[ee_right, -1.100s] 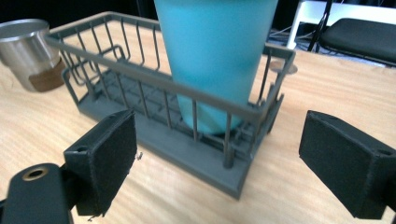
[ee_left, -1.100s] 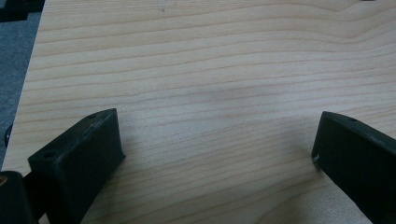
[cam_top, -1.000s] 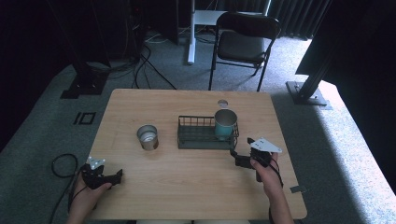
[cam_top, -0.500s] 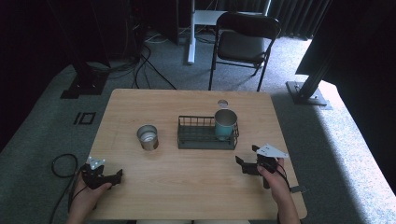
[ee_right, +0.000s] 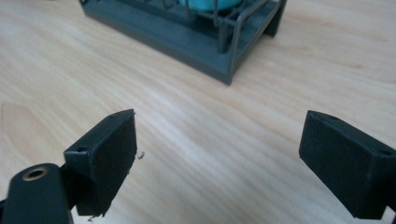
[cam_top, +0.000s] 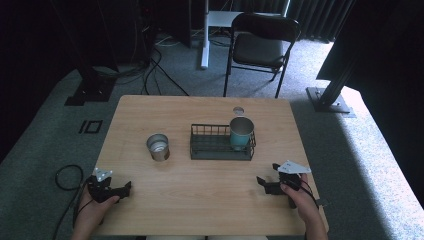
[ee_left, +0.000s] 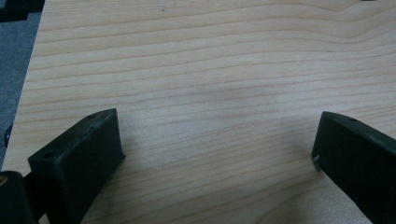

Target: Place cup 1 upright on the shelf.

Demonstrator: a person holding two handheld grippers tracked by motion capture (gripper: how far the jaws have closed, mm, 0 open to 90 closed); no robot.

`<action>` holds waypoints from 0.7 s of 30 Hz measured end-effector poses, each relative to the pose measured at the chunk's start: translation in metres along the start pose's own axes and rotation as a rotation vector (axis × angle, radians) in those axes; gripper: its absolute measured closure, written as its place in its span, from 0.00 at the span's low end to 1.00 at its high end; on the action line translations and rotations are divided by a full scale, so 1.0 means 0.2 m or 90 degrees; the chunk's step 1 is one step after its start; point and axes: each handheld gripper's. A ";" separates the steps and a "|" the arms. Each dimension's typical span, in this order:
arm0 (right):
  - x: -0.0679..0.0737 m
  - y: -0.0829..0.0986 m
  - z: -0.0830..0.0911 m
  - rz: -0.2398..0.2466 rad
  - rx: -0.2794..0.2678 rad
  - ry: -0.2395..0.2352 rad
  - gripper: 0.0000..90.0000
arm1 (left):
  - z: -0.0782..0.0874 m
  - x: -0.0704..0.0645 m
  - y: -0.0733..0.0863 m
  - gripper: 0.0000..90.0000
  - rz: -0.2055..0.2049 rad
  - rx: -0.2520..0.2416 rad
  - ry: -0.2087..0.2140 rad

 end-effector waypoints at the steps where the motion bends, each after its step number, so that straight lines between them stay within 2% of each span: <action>1: 0.00 0.00 0.00 0.000 0.000 0.000 0.12 | 0.00 0.00 0.00 0.02 0.000 0.000 0.000; 6: -0.01 0.02 0.01 0.005 0.019 -0.016 0.12 | 0.00 0.00 0.00 0.02 0.000 0.000 0.000; 11: -0.01 0.05 0.03 0.022 0.040 -0.031 0.12 | 0.00 0.00 0.00 0.02 0.000 0.001 0.000; 21: -0.05 0.10 0.07 0.021 0.063 -0.025 0.12 | 0.00 0.00 0.00 0.02 0.000 0.000 0.000</action>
Point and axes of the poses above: each handheld gripper's, and its own axes: z roughly backward along the jaws, y roughly out of its underside, x roughly to its left, and after that the axes turned 5 degrees about y, right-handed
